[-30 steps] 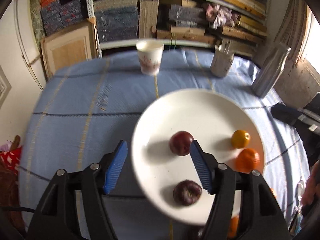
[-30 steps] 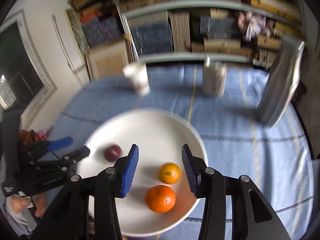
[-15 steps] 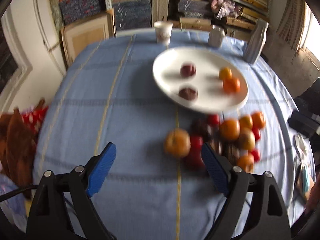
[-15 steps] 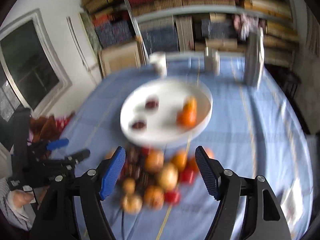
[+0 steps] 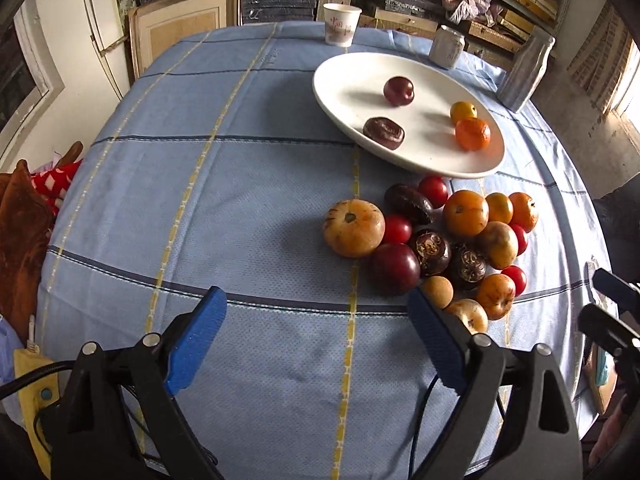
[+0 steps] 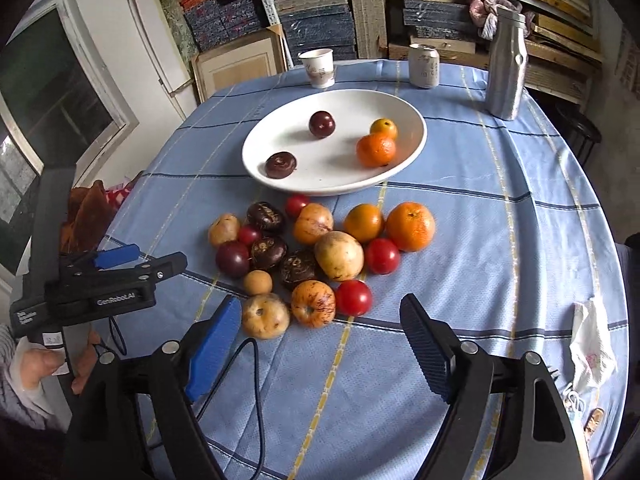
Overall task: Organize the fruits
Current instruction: 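Withdraw both open tools from the plate, then grasp the pale orange striped tomato with the left tool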
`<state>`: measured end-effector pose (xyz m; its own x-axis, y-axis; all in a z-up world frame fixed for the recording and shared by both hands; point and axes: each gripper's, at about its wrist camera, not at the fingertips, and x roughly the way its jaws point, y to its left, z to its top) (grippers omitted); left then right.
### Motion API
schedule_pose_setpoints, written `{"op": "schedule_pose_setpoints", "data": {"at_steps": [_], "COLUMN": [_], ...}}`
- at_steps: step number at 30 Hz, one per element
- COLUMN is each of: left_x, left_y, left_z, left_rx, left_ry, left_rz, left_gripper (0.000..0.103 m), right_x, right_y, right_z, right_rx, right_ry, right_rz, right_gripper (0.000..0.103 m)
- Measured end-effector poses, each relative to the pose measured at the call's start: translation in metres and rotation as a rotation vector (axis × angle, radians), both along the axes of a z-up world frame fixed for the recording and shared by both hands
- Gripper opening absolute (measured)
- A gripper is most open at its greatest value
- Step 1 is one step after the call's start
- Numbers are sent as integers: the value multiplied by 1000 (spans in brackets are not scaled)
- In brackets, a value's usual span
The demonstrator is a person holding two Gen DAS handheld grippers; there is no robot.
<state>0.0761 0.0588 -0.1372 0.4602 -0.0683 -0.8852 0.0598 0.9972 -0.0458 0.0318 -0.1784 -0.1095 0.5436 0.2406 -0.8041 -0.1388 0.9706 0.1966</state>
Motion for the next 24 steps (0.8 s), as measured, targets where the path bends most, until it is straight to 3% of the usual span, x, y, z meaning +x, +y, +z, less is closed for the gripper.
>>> {"op": "schedule_pose_setpoints", "data": {"at_steps": [10,24], "left_x": [7,49], "left_y": [-1,-5], "left_z": [-23,-26], "left_rx": [1,-19], "left_ry": [25,2], "left_rz": [-13,-13], "left_gripper": [90,90], "right_x": [1,-2], "right_y": [-5,-9], "right_z": [-6,-12], "right_rx": [-9,-22], "right_ry": [37,77], "right_rz": [-21,-37], "right_gripper": [84,86]}}
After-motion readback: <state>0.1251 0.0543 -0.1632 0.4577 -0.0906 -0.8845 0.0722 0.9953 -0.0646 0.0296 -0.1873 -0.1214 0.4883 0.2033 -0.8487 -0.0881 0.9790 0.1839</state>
